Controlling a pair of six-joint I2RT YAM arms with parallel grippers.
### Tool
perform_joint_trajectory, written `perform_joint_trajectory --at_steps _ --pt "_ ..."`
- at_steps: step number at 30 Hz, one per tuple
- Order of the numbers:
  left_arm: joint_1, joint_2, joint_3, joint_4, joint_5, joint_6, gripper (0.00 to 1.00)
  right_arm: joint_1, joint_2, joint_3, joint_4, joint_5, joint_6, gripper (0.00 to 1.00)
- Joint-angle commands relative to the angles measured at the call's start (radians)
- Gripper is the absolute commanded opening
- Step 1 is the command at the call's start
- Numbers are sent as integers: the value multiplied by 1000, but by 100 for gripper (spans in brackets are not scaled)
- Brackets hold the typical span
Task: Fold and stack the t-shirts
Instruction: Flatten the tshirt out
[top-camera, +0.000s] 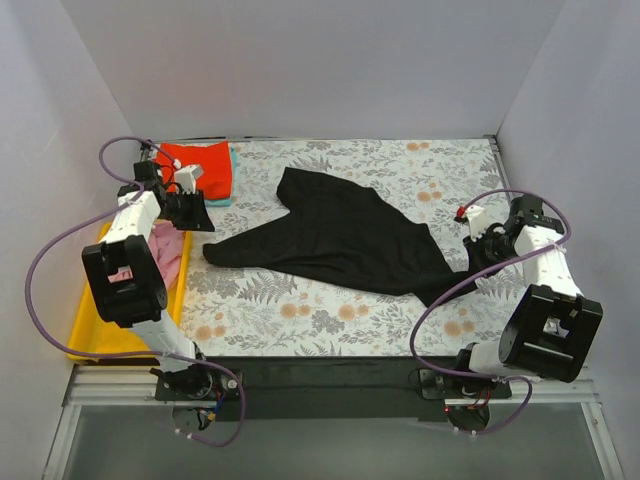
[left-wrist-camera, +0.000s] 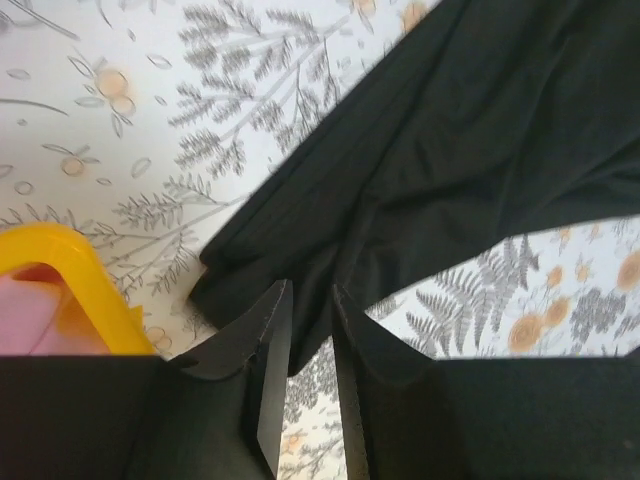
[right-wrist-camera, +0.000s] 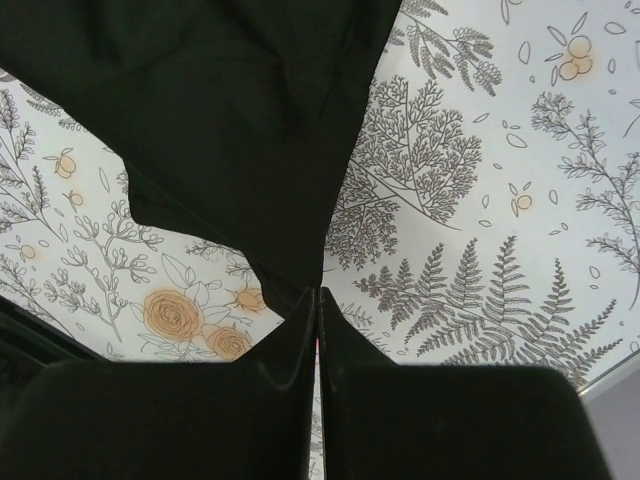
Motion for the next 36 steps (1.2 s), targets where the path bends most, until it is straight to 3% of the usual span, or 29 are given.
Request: perform_joint_trajectory --at_steps 1,2,5,6,9,12,18,24,30,36 --pt "4 -30 65 -168 49 130 27 9 -17 15 -3 13 -50 1" --pt "5 -37 64 -161 44 134 39 9 -8 15 -8 13 -50 1" --pt "-16 -76 49 -90 119 131 49 9 17 13 -10 16 -47 1" --pt "-74 -62 61 -55 80 96 50 9 28 15 -8 18 -39 1" --pt "-208 22 110 38 -18 40 49 9 52 21 -10 19 -22 1" --pt "-327 213 258 30 -138 21 49 9 65 13 -16 25 -22 1" --pt "-349 314 280 5 -262 35 51 9 66 5 -19 41 -37 1" --pt "-352 268 184 -4 -364 75 51 11 89 6 -39 41 -82 1" --pt "-355 199 151 -27 -217 92 50 28 11 -122 -121 88 -237 1" --pt "-415 160 226 6 -33 -2 50 84 -147 -115 -296 -13 -433 1"
